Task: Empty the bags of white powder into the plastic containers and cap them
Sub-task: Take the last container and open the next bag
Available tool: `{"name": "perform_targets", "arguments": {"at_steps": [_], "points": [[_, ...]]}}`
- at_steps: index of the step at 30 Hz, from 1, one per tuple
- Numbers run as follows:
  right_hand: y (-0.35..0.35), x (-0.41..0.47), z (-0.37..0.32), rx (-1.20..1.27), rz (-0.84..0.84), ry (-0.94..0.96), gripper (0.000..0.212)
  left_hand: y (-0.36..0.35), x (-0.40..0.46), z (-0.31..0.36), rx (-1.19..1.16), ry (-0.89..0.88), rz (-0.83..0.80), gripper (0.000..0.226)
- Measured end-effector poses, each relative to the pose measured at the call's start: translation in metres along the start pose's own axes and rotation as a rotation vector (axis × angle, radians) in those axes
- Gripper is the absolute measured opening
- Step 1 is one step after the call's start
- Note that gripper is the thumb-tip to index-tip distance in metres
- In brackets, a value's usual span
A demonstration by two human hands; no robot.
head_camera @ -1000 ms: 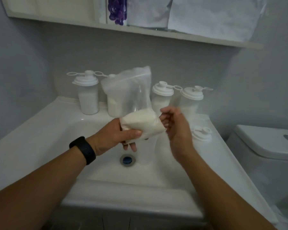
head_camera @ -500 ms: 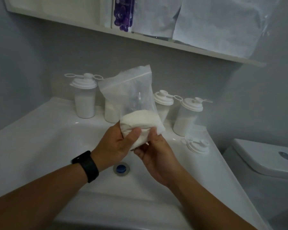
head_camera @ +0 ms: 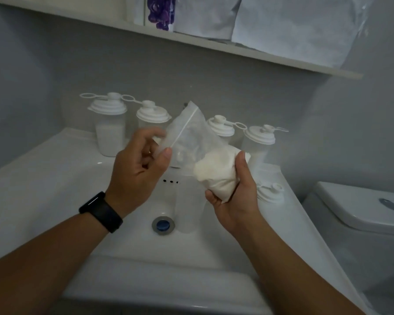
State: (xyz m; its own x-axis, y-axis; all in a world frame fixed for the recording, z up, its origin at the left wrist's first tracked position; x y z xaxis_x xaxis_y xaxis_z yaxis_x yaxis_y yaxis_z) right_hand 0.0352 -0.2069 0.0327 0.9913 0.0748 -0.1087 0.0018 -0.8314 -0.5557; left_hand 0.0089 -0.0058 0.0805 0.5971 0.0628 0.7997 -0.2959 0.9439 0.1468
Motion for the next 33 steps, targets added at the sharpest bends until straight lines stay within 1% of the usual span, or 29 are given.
{"name": "perform_targets", "arguments": {"at_steps": [2,3,7,8,10,12,13,14,15,18,19,20,21,22,24,25,27,28,29,31,33], "points": [[0.004,0.002,-0.004,-0.017,0.038,0.018,0.047,-0.003,0.0,0.0,0.013,-0.016,-0.056,0.002],[0.005,0.002,-0.005,-0.022,0.046,0.029,0.044,-0.003,0.0,0.001,0.016,-0.034,-0.054,0.003],[0.004,0.0,-0.012,-0.044,0.031,0.069,0.056,0.0,0.0,0.006,0.053,-0.09,0.006,0.008],[0.004,0.0,-0.014,-0.053,0.022,0.081,0.058,0.0,-0.001,0.006,0.035,-0.081,0.015,0.008],[0.006,0.001,-0.02,-0.07,0.018,0.1,0.059,-0.003,-0.005,0.002,-0.047,-0.052,-0.024,0.01],[0.01,0.009,-0.029,-0.086,0.037,0.107,0.057,-0.008,-0.013,-0.011,0.019,-0.051,-0.156,0.017],[0.013,0.014,-0.034,-0.085,0.055,0.104,0.055,-0.014,-0.019,-0.021,0.075,-0.028,-0.255,0.024],[0.015,0.021,-0.039,-0.082,0.061,0.105,0.054,-0.019,-0.022,-0.035,0.125,0.039,-0.361,0.029],[0.017,0.027,-0.044,-0.088,0.066,0.107,0.054,-0.024,-0.026,-0.048,0.168,0.145,-0.473,0.031],[0.022,0.038,-0.054,-0.087,0.056,0.126,0.048,-0.032,-0.039,-0.082,0.401,0.445,-0.785,0.03],[0.026,0.04,-0.055,-0.074,0.055,0.129,0.046,-0.035,-0.048,-0.091,0.408,0.547,-0.857,0.04],[0.03,0.041,-0.055,-0.06,0.061,0.136,0.045,-0.039,-0.054,-0.096,0.371,0.636,-0.901,0.061],[0.035,0.041,-0.054,-0.046,0.068,0.138,0.046,-0.045,-0.062,-0.101,0.304,0.713,-0.92,0.083],[0.039,0.041,-0.051,-0.043,0.072,0.13,0.048,-0.051,-0.069,-0.102,0.226,0.77,-0.92,0.098],[0.044,0.043,-0.047,-0.077,0.076,0.114,0.06,-0.07,-0.075,-0.098,0.062,0.828,-0.887,0.11],[0.047,0.044,-0.046,-0.097,0.079,0.118,0.065,-0.078,-0.074,-0.097,0.039,0.802,-0.845,0.112],[0.051,0.044,-0.047,-0.117,0.067,0.129,0.067,-0.089,-0.061,-0.097,0.047,0.691,-0.711,0.11],[0.053,0.043,-0.047,-0.125,0.067,0.131,0.065,-0.092,-0.053,-0.098,0.042,0.651,-0.659,0.102],[0.056,0.044,-0.046,-0.134,0.074,0.132,0.062,-0.096,-0.049,-0.1,0.049,0.633,-0.651,0.091],[0.063,0.046,-0.047,-0.158,0.089,0.14,0.056,-0.101,-0.044,-0.101,0.069,0.585,-0.702,0.077],[0.067,0.046,-0.053,-0.179,0.091,0.171,0.057,-0.097,-0.042,-0.097,0.057,0.538,-0.788,0.074]]}}
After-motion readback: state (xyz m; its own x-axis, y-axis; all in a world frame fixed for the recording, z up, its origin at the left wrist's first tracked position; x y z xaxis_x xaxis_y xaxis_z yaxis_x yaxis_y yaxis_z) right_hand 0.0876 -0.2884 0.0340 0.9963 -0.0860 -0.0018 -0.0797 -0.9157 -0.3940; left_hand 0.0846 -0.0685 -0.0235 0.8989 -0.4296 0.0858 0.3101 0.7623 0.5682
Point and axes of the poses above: each hand's wrist, its own x-axis towards the middle knuckle, its own y-axis out of the back of the hand, z = x × y, the point moved 6 cm from there along x, towards the middle knuckle, and after that the axes turned 2 degrees about -z, right-handed, at the moved point
